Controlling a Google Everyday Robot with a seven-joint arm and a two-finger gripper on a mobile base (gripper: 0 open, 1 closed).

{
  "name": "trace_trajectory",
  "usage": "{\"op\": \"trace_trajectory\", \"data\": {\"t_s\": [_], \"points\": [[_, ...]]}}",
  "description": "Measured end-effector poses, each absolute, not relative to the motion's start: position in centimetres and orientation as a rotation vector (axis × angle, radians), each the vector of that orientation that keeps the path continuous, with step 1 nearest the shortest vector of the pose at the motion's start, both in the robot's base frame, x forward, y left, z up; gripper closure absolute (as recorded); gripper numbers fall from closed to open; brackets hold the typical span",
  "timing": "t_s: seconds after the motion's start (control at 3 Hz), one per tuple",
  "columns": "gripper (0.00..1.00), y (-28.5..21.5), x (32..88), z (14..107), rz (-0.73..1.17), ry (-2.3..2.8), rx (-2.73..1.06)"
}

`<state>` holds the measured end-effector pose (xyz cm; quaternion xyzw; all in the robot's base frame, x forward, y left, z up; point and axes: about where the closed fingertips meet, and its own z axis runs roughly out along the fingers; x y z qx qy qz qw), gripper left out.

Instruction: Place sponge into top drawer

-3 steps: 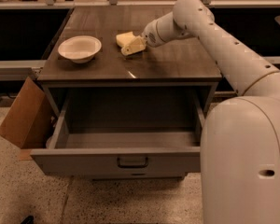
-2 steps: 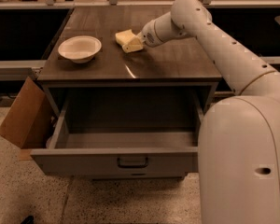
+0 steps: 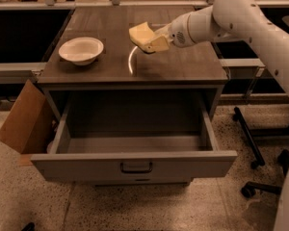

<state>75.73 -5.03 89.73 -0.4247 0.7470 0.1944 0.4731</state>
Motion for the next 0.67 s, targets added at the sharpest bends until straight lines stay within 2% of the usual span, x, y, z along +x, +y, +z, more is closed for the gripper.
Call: {"op": "trace_trajectory", "data": {"t_s": [0.67], "points": [[1.00, -5.18, 74.85, 89.75, 0.481, 1.809, -1.097]]}}
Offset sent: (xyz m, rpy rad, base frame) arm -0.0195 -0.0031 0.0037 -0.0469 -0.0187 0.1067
